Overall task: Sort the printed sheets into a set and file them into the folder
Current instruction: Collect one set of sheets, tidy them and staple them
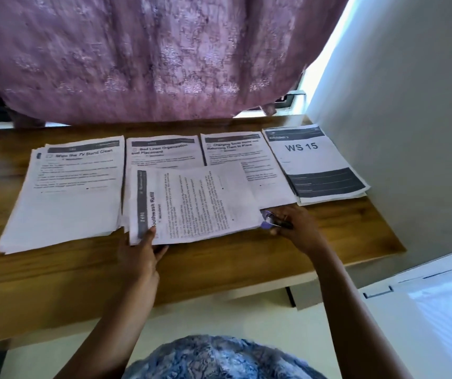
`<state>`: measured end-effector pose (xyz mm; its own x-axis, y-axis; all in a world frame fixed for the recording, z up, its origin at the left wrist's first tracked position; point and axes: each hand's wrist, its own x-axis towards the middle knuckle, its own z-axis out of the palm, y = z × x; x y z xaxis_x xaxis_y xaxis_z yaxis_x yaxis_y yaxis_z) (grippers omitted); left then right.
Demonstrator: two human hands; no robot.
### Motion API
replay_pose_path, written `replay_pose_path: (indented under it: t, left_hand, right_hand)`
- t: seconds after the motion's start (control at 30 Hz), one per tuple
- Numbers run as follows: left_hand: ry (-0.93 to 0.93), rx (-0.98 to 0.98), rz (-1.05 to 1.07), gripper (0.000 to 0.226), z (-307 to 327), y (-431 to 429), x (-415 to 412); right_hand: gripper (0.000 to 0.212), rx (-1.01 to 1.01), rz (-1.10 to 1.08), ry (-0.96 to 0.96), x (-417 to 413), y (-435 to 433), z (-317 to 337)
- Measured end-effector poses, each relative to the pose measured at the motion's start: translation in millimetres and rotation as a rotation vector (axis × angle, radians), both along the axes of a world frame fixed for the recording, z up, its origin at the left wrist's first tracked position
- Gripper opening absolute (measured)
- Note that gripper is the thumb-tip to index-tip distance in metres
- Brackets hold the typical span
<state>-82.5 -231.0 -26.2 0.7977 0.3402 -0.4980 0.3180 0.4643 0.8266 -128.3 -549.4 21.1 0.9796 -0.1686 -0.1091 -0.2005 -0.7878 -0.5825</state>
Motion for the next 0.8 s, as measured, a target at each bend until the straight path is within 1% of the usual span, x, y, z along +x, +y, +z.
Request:
replay_pose_path:
  t: [0.07, 0.1, 0.17, 0.23, 0.33, 0.43, 0.57, 0.63, 0.67, 0.7, 0.77, 0.8]
  left_hand:
    - [-0.024, -0.007, 0.068, 0.046, -7, -8, 0]
    - [-0.034, -0.010, 0.088, 0.046, -10, -11, 1]
    - [-0.056, -0.008, 0.104, 0.046, -13, -14, 0]
    - [-0.088, 0.006, 0.126, 0.047, -14, -20, -1]
    - [-0.145, 0.041, 0.172, 0.039, -6, -28, -2]
    - [-0.266, 0.086, 0.214, 0.022, 13, -37, -9]
    - [-0.530, 0.187, 0.216, 0.027, 45, -33, -13]
    - [-0.618, 0.255, 0.209, 0.030, 63, -26, -13]
    - [-0.634, 0.286, 0.198, 0.031, 73, -23, -13]
    - [-0.647, 0.318, 0.189, 0.032, 83, -18, -11]
    - [-0.664, 0.398, 0.176, 0.036, 104, -4, -5]
    - [-0.665, 0.433, 0.169, 0.036, 113, 6, -1]
  right_hand:
    - [0.043, 0.025, 0.052, -0.007, 7, -40, -16]
    - [0.043, 0.022, 0.080, 0.002, 7, -47, -12]
    - [0.045, 0.036, 0.130, 0.009, 8, -55, -5]
    - [0.051, 0.069, 0.179, 0.044, 10, -60, -5]
    - [0.051, 0.013, 0.251, 0.031, 18, -58, -15]
    - [0.051, 0.013, 0.332, 0.053, 30, -52, -20]
    - [0.054, -0.031, 0.439, 0.058, 42, -37, -21]
    - [0.056, -0.045, 0.438, 0.078, 48, -31, -20]
    - [0.056, -0.038, 0.411, 0.049, 51, -29, -16]
    - [0.054, 0.011, 0.380, -0.009, 56, -23, -8]
    - [0.054, 0.159, 0.324, -0.177, 71, -7, 15]
    - [0.058, 0.210, 0.316, -0.262, 82, 5, 28]
